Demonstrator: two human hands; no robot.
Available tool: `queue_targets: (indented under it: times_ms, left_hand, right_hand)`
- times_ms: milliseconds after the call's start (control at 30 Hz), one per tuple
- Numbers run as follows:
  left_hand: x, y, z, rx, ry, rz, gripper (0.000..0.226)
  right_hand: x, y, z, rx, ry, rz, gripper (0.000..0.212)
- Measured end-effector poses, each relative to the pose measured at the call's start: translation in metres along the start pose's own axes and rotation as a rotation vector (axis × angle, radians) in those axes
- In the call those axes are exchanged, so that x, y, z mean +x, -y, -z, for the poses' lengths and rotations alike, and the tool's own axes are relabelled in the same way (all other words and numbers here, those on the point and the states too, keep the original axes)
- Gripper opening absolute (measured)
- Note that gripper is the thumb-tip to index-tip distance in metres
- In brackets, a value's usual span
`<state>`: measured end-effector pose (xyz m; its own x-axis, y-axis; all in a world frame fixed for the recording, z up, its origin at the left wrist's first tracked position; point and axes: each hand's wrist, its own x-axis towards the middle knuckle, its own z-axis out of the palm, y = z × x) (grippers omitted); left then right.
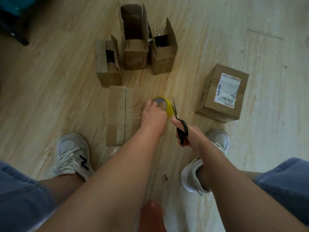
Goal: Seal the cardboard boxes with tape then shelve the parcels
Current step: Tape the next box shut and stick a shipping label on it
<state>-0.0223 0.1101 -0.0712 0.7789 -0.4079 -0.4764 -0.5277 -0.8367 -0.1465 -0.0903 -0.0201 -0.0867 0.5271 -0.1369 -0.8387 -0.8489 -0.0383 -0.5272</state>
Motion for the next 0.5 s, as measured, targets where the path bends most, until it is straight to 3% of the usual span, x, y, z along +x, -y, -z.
queue_targets:
  times_ms: [300, 433, 500]
  left_hand:
    - [0.021, -0.002, -0.006, -0.045, 0.01, -0.006, 0.026]
    - [0.021, 0.001, -0.01, 0.042, 0.077, -0.062, 0.028]
    - [0.018, 0.004, -0.017, 0.059, 0.117, -0.053, 0.026]
  right_hand:
    - [-0.018, 0.006, 0.015, 0.301, 0.3, 0.068, 0.055]
    - [-0.022, 0.015, 0.023, 0.704, 0.259, 0.073, 0.039]
    - [-0.017, 0.025, 0.026, 0.577, 0.185, 0.089, 0.039]
